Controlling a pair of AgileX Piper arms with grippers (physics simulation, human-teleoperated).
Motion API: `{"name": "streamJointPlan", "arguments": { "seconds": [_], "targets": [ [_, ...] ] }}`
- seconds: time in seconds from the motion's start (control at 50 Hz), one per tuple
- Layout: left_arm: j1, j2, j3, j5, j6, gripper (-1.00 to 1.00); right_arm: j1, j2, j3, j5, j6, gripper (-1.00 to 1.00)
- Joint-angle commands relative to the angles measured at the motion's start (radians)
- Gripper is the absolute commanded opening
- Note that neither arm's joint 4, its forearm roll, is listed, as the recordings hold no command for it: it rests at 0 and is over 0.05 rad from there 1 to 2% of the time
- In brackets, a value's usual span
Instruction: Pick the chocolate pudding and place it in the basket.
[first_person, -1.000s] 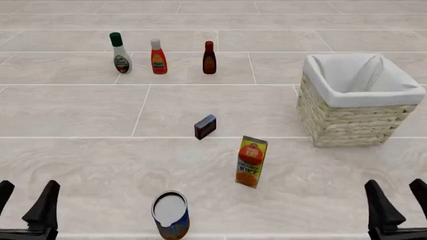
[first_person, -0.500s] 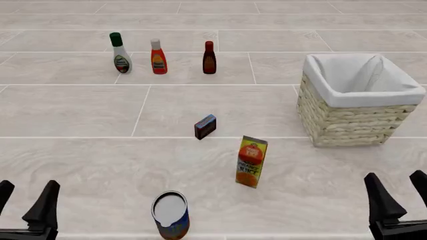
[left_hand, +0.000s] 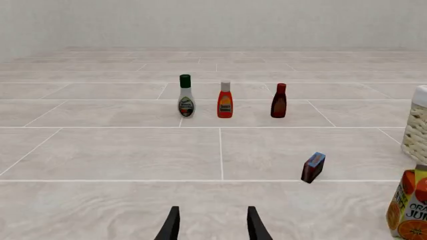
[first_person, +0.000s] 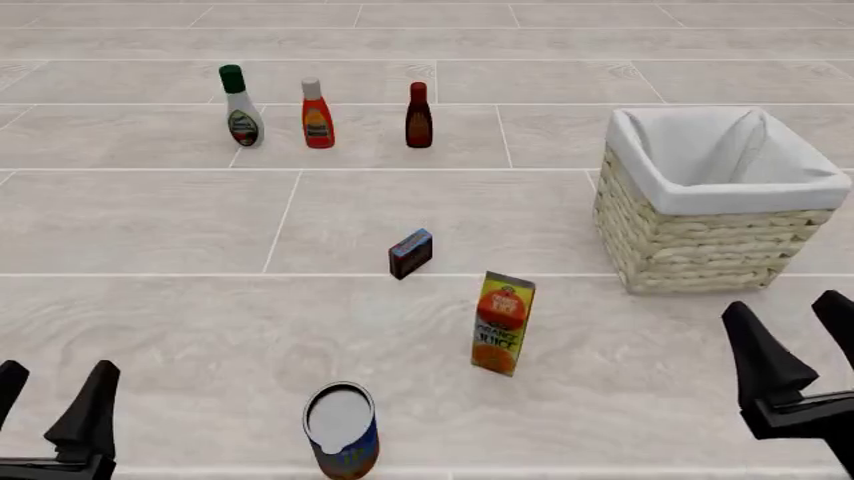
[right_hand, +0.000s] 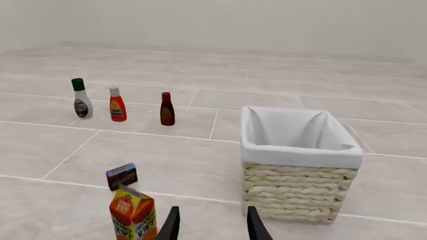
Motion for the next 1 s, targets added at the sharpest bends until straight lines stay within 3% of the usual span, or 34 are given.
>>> {"name": "streamJointPlan", "arguments": {
  "seconds": [0.02,0.56,1.0],
  "targets": [
    [0.000,0.000,0.000,0.000,0.000,1.00,0.040,0.081,-0.052,-0.027,-0.005,1.00],
    [0.000,0.000,0.000,0.000,0.000,1.00,0.122,0.311,-0.157,-0.131,-0.016,1.00],
    [0.000,0.000,0.000,0.000,0.000,1.00,0.221,0.450,-0.284,-0.152,-0.047,1.00]
  ]
}}
